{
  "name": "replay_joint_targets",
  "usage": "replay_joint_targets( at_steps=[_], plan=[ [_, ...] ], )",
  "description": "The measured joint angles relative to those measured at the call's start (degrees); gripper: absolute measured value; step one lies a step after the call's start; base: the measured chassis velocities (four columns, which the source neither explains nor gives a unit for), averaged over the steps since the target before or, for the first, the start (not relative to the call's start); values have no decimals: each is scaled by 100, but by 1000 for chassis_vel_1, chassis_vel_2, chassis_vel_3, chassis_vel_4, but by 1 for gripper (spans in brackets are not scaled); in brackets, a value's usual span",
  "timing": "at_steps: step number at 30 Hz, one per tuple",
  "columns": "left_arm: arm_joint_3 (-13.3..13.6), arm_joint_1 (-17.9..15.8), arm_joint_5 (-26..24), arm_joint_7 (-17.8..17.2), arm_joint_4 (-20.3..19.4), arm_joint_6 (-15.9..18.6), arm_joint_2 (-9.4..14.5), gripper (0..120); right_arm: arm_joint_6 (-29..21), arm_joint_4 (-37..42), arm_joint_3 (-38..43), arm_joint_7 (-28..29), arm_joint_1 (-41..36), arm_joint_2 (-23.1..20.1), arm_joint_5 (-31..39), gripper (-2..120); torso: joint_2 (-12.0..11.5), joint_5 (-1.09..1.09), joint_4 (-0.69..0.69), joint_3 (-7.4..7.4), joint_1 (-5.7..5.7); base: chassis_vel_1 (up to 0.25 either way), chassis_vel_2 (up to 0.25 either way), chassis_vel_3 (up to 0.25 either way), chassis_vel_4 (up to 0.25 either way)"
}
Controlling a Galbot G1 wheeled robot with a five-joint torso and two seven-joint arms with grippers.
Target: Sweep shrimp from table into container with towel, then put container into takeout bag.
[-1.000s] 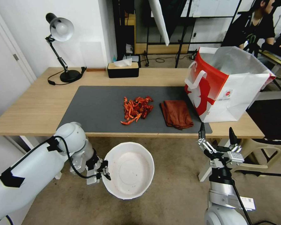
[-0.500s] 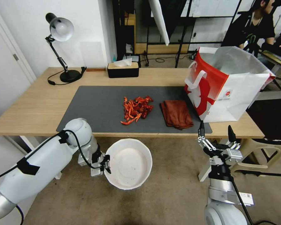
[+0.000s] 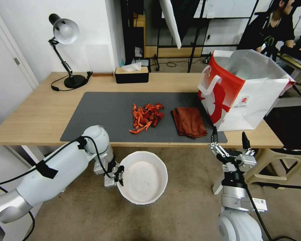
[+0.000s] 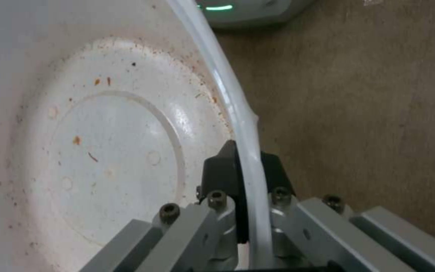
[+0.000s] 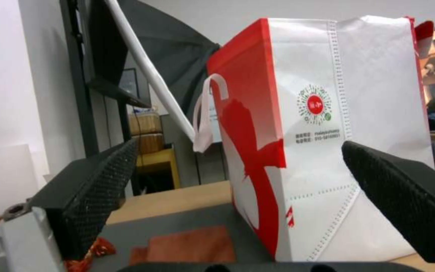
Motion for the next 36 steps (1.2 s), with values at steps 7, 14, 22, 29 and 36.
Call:
replay_joint_targets(
  at_steps=[7,14,22,29,36],
  plan=[
    [55,-102,-98,0,87,2,36,0,-315,40,-75,102,134,-72,-36,100,0,0,1,0,0,0,0,0,0],
    [86,-229,-199,1,137,2,106,0,-695,62,-313,187,323,-171,-12,100,1,0,0,0,0,0,0,0,0],
    [332,-394,-236,2,300,2,-54,0,-1155,201,-398,360,539,-371,297,100,1,-1,-2,0,0,0,0,0,0],
    [504,-587,-209,2,401,2,-232,0,-1567,264,-445,547,829,-688,703,100,1,1,2,0,0,0,0,0,0],
    [740,-875,-220,1,571,2,-419,0,-1861,324,-311,670,1038,-1080,1132,100,1,1,-3,0,0,0,0,0,0]
  ],
)
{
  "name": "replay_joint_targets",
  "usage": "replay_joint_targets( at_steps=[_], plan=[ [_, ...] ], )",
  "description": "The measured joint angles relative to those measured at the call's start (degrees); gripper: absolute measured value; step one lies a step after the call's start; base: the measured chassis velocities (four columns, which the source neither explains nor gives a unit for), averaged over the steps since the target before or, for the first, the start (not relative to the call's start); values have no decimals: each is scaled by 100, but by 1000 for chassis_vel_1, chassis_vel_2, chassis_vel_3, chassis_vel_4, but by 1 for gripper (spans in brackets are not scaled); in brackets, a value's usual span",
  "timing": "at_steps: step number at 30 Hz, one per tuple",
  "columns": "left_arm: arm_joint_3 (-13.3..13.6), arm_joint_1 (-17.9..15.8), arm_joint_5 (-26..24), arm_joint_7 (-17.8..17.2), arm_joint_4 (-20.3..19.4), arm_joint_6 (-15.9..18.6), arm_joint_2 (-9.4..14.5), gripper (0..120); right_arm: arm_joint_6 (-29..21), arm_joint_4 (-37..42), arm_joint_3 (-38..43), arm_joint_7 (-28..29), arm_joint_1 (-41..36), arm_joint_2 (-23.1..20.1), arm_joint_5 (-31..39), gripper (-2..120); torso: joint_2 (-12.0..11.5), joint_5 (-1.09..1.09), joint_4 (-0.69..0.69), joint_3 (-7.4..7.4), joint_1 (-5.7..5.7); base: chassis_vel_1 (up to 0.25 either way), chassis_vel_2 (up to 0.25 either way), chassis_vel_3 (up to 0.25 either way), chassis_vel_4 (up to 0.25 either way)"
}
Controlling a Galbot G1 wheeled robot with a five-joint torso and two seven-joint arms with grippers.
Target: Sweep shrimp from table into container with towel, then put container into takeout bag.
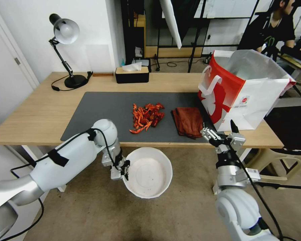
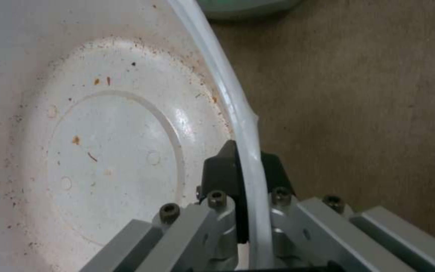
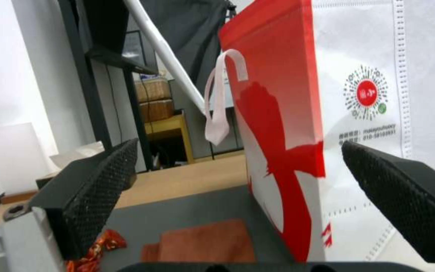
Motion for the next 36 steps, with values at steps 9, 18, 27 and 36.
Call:
replay_joint_targets(
  at_steps=[9,18,27,36],
  plan=[
    [-17,9,4,0,-15,0,69,0,-266,-200,-193,101,473,-393,481,100,0,0,3,0,0,0,0,0,0],
    [-124,128,6,0,-100,0,214,0,-481,-553,-634,216,1125,-624,861,100,0,-2,4,0,0,0,0,0,0],
    [-174,204,-2,0,-221,0,327,0,-610,-877,-1013,342,1418,-703,1001,100,0,-2,3,0,0,0,0,0,0],
    [-222,317,-4,0,-275,0,372,0,-788,-1266,-1258,489,1836,-771,1210,100,0,-2,4,0,-1,0,0,0,0]
  ],
)
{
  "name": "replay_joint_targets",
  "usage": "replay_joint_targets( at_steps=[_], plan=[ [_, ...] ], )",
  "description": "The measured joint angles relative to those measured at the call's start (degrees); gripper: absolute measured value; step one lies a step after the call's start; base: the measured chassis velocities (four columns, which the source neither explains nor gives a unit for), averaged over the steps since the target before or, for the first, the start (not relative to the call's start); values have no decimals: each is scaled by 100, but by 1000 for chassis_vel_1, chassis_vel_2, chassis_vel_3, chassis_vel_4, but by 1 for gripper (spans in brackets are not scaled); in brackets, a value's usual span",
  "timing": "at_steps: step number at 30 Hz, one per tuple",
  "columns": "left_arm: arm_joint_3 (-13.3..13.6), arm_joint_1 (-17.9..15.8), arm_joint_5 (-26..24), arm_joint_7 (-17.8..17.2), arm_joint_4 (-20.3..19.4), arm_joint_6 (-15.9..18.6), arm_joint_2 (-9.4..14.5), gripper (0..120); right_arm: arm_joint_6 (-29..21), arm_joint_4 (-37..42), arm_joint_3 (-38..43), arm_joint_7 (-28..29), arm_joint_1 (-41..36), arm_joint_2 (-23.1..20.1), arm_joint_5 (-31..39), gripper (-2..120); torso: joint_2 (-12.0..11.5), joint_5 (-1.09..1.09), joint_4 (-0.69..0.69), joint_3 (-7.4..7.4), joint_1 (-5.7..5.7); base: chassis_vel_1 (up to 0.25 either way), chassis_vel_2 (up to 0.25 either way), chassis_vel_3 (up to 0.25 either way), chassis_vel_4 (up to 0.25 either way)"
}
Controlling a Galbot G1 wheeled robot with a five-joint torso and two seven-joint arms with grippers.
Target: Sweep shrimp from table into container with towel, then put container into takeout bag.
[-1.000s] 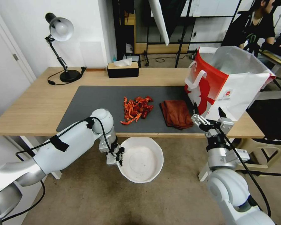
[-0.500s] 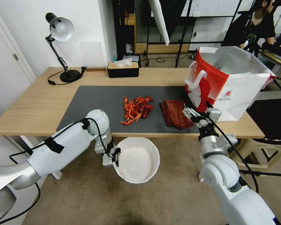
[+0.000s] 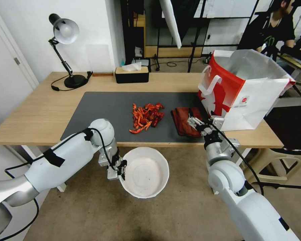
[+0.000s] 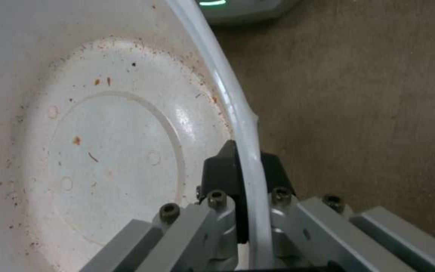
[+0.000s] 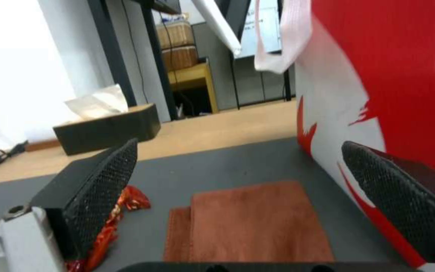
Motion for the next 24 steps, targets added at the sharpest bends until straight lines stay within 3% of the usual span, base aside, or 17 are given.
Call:
replay_joint_targets(
  at_steps=[12,24],
  plan=[
    [-71,42,7,-1,-14,0,-13,0,-331,-702,-462,330,559,130,301,100,0,0,-1,0,0,0,0,0,0],
    [-121,130,24,-1,-16,0,-30,0,-586,-889,-616,477,834,119,484,100,0,0,0,0,0,0,0,0,0]
  ],
)
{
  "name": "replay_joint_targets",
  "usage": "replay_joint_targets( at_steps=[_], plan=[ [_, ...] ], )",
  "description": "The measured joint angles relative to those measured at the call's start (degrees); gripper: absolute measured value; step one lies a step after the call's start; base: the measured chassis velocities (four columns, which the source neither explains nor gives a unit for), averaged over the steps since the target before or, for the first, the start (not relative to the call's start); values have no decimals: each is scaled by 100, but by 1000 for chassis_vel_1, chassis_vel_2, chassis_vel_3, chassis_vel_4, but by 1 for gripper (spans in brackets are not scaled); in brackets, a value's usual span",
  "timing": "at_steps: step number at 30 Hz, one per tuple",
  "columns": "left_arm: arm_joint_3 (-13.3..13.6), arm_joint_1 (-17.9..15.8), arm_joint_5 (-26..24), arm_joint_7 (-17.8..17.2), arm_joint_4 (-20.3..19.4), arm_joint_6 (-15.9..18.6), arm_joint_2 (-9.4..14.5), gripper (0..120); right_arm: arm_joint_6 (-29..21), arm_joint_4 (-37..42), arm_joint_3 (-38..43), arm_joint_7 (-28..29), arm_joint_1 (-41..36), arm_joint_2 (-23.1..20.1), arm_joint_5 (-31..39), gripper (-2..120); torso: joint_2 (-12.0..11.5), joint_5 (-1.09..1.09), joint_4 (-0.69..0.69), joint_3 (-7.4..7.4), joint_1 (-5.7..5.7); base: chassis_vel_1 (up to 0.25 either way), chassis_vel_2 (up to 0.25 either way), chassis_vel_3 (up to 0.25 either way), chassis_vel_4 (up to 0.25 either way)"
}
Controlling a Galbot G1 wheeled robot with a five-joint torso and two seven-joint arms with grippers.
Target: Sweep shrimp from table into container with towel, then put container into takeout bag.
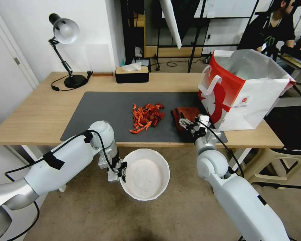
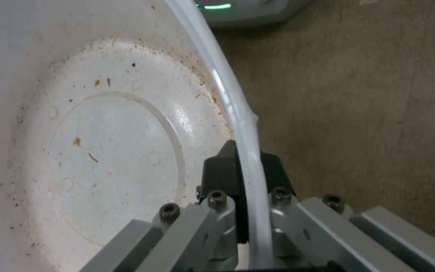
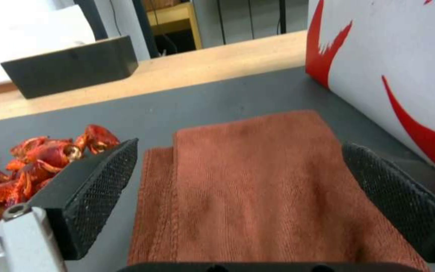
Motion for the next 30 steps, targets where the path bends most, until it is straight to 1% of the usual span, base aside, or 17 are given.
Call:
replay_joint_targets(
  at_steps=[11,22,30],
  plan=[
    [-72,34,0,0,16,0,7,0,-328,10,-90,104,75,9,97,100,0,0,0,0,0,0,0,0,0],
    [-133,79,-15,-1,57,0,48,0,-435,-26,-105,135,-66,3,-55,100,0,0,0,0,0,0,0,0,0],
    [-134,85,-12,-1,62,0,14,0,-532,-60,-129,192,-76,-37,-109,100,0,0,0,0,0,0,0,0,0]
  ],
)
